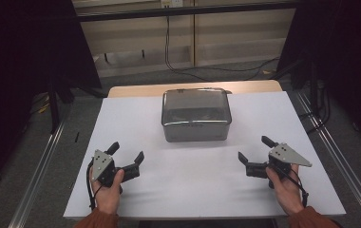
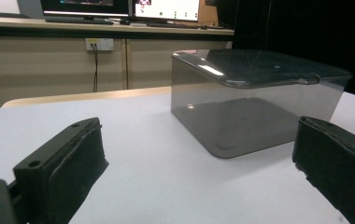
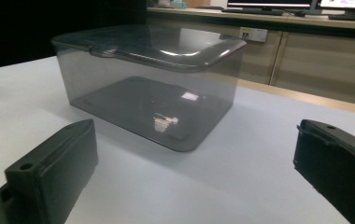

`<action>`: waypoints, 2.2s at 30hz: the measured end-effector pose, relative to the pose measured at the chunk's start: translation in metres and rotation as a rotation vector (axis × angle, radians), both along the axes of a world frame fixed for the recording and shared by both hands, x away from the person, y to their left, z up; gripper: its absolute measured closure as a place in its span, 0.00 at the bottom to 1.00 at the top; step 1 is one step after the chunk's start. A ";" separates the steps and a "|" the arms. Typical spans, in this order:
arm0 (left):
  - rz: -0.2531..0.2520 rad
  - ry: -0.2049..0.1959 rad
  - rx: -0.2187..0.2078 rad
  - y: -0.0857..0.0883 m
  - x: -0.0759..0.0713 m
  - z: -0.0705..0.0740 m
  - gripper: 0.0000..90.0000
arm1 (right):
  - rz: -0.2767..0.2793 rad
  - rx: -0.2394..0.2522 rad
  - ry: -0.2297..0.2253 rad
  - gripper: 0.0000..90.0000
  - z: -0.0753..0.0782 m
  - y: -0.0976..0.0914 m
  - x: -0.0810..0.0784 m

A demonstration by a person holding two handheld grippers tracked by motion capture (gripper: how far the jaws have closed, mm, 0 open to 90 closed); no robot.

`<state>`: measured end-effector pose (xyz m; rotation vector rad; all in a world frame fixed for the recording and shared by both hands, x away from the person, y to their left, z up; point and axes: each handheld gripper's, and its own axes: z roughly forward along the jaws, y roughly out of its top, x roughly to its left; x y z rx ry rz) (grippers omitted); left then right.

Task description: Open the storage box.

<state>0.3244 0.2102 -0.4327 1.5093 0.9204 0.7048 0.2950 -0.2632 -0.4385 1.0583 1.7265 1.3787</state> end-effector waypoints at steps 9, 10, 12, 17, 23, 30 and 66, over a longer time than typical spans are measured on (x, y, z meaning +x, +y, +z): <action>-0.003 0.009 -0.022 0.002 0.000 0.000 0.02 | 0.057 -0.013 -0.019 0.00 0.003 0.025 0.011; -0.003 0.009 -0.022 0.002 0.000 0.000 0.02 | 0.057 -0.013 -0.019 0.00 0.003 0.025 0.011; -0.006 0.006 -0.019 0.001 0.000 0.000 0.02 | 0.073 0.004 -0.020 0.00 0.004 0.032 0.015; -0.008 0.012 -0.010 -0.001 0.000 -0.002 0.02 | 0.084 -0.007 -0.015 0.00 0.005 0.038 0.020; -0.029 0.024 0.015 -0.007 0.001 -0.004 0.02 | 0.100 -0.054 -0.013 0.00 0.007 0.048 0.029; -0.042 0.030 0.004 -0.007 0.001 -0.003 0.03 | 0.123 -0.114 -0.041 0.00 0.011 0.061 0.040; -0.037 0.053 0.045 -0.001 0.002 -0.002 0.03 | 0.183 -0.727 -0.292 0.15 0.021 0.124 0.066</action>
